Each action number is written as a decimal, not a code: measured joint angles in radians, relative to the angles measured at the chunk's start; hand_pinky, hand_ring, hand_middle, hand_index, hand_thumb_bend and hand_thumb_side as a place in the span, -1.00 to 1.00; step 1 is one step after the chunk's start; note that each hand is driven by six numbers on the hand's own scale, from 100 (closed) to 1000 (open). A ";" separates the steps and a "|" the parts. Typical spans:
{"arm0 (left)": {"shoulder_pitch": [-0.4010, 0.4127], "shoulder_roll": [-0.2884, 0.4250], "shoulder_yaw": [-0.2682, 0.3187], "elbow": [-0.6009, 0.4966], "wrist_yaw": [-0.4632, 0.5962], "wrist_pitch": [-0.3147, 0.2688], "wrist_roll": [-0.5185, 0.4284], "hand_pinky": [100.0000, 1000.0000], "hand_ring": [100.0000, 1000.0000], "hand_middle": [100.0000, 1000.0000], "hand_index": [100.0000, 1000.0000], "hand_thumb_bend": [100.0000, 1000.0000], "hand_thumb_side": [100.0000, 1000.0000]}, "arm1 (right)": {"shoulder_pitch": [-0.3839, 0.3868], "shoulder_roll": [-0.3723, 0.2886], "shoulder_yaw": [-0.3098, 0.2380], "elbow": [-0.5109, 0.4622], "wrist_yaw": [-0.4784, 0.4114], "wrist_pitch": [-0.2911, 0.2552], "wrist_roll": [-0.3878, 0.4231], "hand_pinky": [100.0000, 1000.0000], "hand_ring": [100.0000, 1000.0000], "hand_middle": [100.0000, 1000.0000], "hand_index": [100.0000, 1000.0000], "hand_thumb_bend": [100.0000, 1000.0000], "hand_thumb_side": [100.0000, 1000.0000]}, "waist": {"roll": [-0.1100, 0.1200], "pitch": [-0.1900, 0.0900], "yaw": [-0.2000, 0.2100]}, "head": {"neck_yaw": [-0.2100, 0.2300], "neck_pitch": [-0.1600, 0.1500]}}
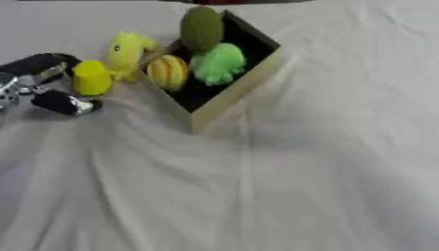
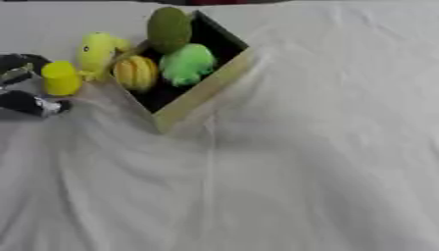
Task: Pick up objects on the table and place them in the box.
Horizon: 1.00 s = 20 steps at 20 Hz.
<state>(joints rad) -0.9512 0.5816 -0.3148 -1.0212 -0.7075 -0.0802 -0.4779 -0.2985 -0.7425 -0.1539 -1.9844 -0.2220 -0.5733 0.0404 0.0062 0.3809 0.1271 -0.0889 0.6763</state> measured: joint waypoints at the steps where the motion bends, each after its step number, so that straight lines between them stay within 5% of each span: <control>1: 0.000 0.000 0.000 -0.006 0.008 0.004 -0.009 0.59 0.62 0.62 0.81 0.01 -0.10 | 0.000 0.000 0.000 0.000 0.000 0.000 0.000 0.82 0.83 0.26 0.52 -1.00 -0.09 | 0.000 0.000 -0.001 | 0.000 0.000; 12: -0.008 0.009 0.012 -0.033 0.047 0.023 -0.061 0.60 0.64 0.63 0.83 0.10 0.03 | 0.008 0.000 0.000 0.000 0.006 0.001 -0.001 0.82 0.83 0.25 0.52 -1.00 -0.09 | 0.003 0.000 -0.003 | -0.001 0.000; 20: -0.009 0.008 0.017 -0.032 0.047 0.046 -0.037 0.50 0.53 0.50 0.69 -0.36 -0.04 | 0.008 0.000 0.000 0.000 0.007 0.002 -0.001 0.83 0.83 0.24 0.52 -1.00 -0.09 | 0.002 0.000 -0.003 | -0.001 0.000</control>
<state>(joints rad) -0.9599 0.5900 -0.2979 -1.0536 -0.6609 -0.0337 -0.5152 -0.2902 -0.7425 -0.1537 -1.9844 -0.2151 -0.5712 0.0399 0.0086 0.3809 0.1238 -0.0895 0.6763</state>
